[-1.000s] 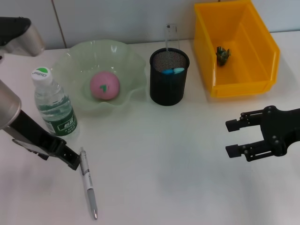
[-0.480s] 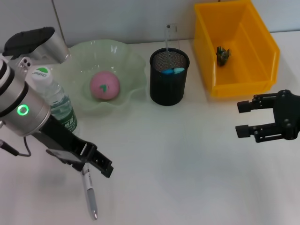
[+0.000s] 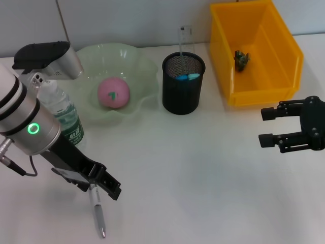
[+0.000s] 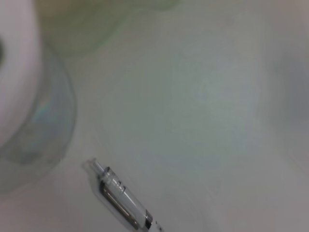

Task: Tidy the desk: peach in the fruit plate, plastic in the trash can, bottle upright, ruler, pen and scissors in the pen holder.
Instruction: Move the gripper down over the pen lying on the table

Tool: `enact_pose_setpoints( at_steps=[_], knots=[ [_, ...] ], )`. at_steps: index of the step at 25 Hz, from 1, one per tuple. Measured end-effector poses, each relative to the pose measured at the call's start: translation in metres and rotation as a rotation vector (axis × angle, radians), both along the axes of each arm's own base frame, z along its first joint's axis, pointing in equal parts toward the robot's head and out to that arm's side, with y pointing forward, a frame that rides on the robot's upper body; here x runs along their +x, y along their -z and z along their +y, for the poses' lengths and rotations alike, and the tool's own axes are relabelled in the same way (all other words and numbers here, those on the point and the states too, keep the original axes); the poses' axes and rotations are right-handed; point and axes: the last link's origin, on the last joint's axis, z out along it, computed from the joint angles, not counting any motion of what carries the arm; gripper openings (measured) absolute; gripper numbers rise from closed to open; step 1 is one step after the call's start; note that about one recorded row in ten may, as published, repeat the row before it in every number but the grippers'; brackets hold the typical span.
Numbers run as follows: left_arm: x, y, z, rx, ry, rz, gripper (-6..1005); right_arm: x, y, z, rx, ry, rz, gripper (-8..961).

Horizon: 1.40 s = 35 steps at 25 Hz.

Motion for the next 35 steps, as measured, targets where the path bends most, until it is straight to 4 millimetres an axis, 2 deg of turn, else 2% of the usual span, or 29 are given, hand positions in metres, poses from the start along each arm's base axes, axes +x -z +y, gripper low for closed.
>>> enact_pose_setpoints(
  at_steps=[4,7,13,16,17,20,22,23,30,35],
  knots=[
    [0.002,-0.004,0.000,-0.009,0.051,0.006,795,0.001,0.000,-0.001,-0.001,0.004,-0.002,743],
    [0.010,-0.012,0.003,-0.059,0.191,-0.034,793,0.002,0.000,-0.003,-0.014,0.025,0.004,742],
    [0.038,-0.019,0.009,-0.288,0.742,-0.130,789,0.000,0.001,-0.002,-0.037,0.052,0.027,742],
    [0.056,-0.022,0.009,-0.394,1.101,-0.196,787,-0.004,0.001,0.003,-0.043,0.059,0.031,741],
    [0.056,-0.022,0.009,-0.394,1.101,-0.196,787,-0.005,0.000,0.004,-0.041,0.063,0.032,741],
    [0.065,-0.020,0.009,-0.471,1.274,-0.225,785,-0.013,-0.008,0.015,-0.056,0.098,0.043,741],
    [0.071,-0.018,0.000,-0.592,1.403,-0.267,783,-0.019,-0.011,0.020,-0.085,0.119,0.042,740],
    [0.071,-0.018,0.000,-0.592,1.403,-0.267,783,-0.019,-0.011,0.020,-0.085,0.119,0.042,740],
    [0.069,-0.002,-0.020,-0.916,1.622,-0.208,778,-0.024,-0.012,0.024,-0.156,0.201,0.036,737],
    [0.064,0.001,-0.022,-0.982,1.718,-0.196,775,-0.022,-0.007,0.024,-0.216,0.229,0.032,736]
  ],
)
